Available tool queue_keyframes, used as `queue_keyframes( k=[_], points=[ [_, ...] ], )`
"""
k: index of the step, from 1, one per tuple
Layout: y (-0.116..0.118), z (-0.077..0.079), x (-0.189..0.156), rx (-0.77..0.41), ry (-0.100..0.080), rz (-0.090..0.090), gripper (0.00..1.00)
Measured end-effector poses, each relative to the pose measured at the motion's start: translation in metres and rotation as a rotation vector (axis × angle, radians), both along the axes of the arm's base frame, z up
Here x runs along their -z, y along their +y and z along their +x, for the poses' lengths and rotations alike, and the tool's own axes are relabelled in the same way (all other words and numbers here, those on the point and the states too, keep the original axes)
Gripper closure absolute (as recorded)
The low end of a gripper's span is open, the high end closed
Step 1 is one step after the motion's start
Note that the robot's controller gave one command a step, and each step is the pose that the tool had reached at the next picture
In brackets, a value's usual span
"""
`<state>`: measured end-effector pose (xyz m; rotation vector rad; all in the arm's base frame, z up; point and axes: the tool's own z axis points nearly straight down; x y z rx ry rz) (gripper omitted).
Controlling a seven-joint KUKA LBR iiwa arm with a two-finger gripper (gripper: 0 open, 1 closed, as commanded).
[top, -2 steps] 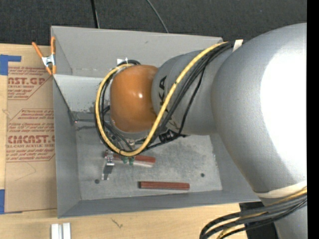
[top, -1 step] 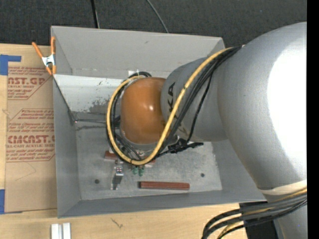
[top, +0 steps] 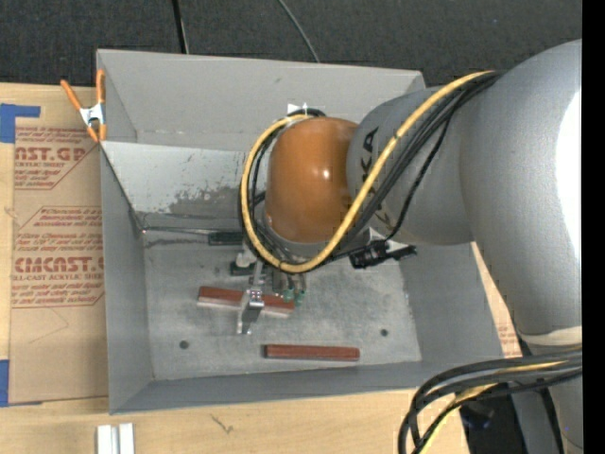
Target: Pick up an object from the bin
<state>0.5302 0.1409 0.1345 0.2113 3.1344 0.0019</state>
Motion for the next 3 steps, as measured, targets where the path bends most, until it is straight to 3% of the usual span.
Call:
queue_keyframes(
  k=[1, 2, 3],
  points=[
    [-0.027, -0.01, 0.058, -0.061, -0.007, 0.0, 0.0],
    [-0.014, -0.002, 0.056, 0.165, -0.026, 0.002, 1.0],
    [-0.014, -0.002, 0.056, 0.165, -0.025, 0.003, 1.0]
  ],
)
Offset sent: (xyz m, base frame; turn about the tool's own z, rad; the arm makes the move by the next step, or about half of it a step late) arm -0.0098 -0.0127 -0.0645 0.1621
